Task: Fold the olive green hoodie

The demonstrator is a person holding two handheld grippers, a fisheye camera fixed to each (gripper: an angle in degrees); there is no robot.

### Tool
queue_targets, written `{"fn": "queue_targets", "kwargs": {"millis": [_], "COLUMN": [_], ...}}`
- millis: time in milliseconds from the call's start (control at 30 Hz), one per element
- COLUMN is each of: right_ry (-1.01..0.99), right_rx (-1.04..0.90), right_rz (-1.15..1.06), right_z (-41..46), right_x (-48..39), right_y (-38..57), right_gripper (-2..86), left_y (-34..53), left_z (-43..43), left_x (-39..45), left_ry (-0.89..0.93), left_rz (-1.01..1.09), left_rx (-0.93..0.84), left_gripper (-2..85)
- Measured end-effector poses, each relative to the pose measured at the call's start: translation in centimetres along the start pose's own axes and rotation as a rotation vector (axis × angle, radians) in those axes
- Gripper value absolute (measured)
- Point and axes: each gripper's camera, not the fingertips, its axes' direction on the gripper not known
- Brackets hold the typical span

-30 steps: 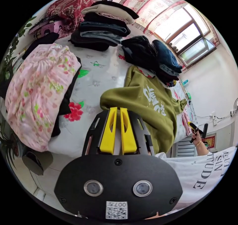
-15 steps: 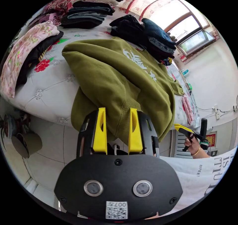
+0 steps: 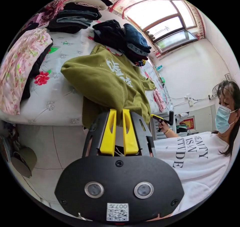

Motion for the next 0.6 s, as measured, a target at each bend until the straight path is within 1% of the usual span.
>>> {"fn": "queue_targets", "kwargs": {"millis": [67, 100, 167, 233, 333, 367, 467, 533, 600], "right_ry": [-0.011, -0.002, 0.020, 0.009, -0.007, -0.009, -0.014, -0.050, -0.061], "right_rx": [0.012, 0.017, 0.004, -0.008, -0.020, -0.019, -0.025, -0.046, -0.071], "right_rz": [0.006, 0.009, 0.019, 0.052, 0.087, 0.089, 0.109, 0.096, 0.104], "right_z": [-0.6, -0.8, -0.8, -0.7, -0.3, -0.2, 0.2, 0.7, 1.2], "right_x": [0.3, 0.3, 0.5, 1.1, 1.7, 1.7, 1.7, 1.3, 1.0], "right_y": [-0.1, -0.2, -0.5, -0.5, -0.5, -0.5, -0.9, -1.2, -1.3], "right_gripper": [-0.2, -0.2, -0.1, 0.0, 0.5, 0.7, 2.8, 5.7, 7.3], "left_y": [-1.0, -1.3, -1.1, 0.5, 3.3, 3.6, 3.7, 2.7, 1.6], "left_z": [-1.5, -2.3, -4.1, -7.5, -9.2, -8.8, -4.2, 1.1, 5.1], "left_x": [0.6, 0.9, 0.4, -1.8, -3.5, -3.5, -1.8, 0.6, 2.3], "left_ry": [-0.021, -0.064, -0.131, -0.079, -0.101, -0.108, -0.159, -0.185, -0.190], "left_rz": [0.040, 0.069, 0.042, -0.077, -0.204, -0.211, -0.172, -0.108, -0.083], "left_rx": [-0.052, -0.067, -0.021, 0.134, 0.300, 0.299, 0.229, 0.178, 0.154], "left_gripper": [3.1, 1.2, -0.2, -0.5, 0.2, 0.4, 7.3, 11.8, 14.6]}}
